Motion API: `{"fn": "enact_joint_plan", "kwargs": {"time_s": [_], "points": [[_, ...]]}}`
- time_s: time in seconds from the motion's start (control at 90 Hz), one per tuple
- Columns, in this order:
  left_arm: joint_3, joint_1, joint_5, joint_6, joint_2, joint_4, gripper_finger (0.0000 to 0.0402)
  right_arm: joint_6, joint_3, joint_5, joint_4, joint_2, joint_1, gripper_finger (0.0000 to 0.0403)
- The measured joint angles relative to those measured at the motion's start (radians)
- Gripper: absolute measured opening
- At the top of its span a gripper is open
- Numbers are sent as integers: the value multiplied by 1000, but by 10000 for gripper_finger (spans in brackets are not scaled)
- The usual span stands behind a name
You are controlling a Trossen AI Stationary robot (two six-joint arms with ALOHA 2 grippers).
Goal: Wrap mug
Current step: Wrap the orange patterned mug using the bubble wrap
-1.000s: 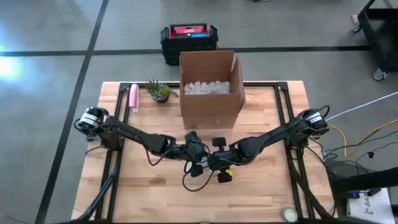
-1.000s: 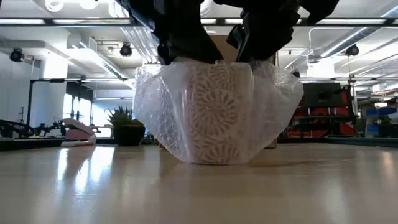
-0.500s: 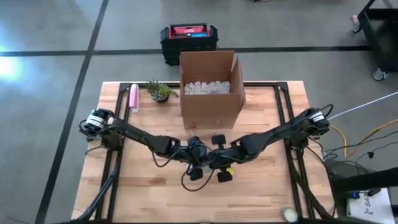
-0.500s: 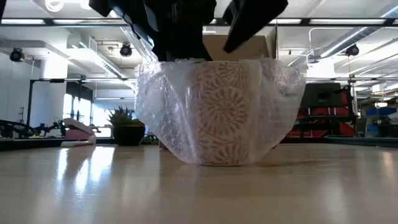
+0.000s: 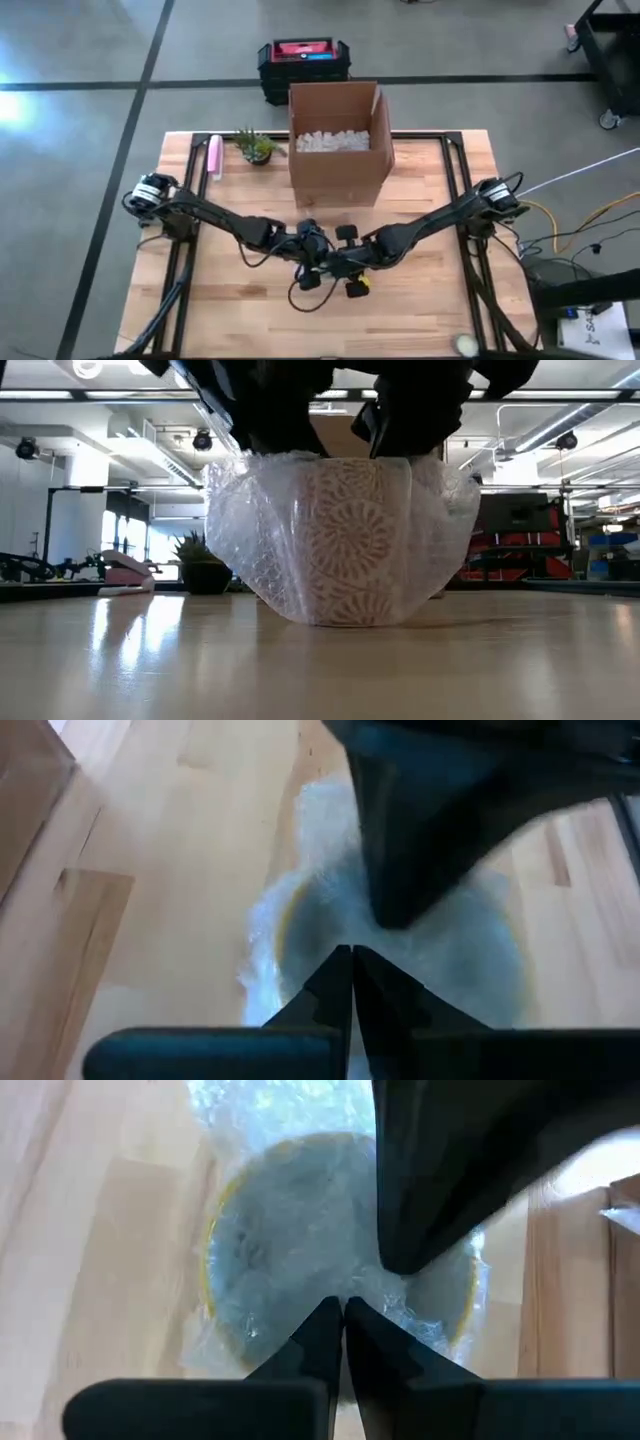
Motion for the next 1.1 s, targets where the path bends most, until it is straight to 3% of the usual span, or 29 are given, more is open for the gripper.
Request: {"fn": "enact_joint_plan", "kwargs": {"time_s": [0.222,0.389,0.667,1.1], "points": [[3,-48,0,-94,-146,-200,0,-1,-2,3,14,-3,0,8],[-16,-93,-5,-214,-163,-397,0,-2,-3,11,16,-3,0,8],[-115,-117,1,-215,-24,-231,0,-2,-3,11,31,-3,0,8],[26,-114,-33,-85,-34,-160,0,10,-4,11,37,-3,0,8]]}}
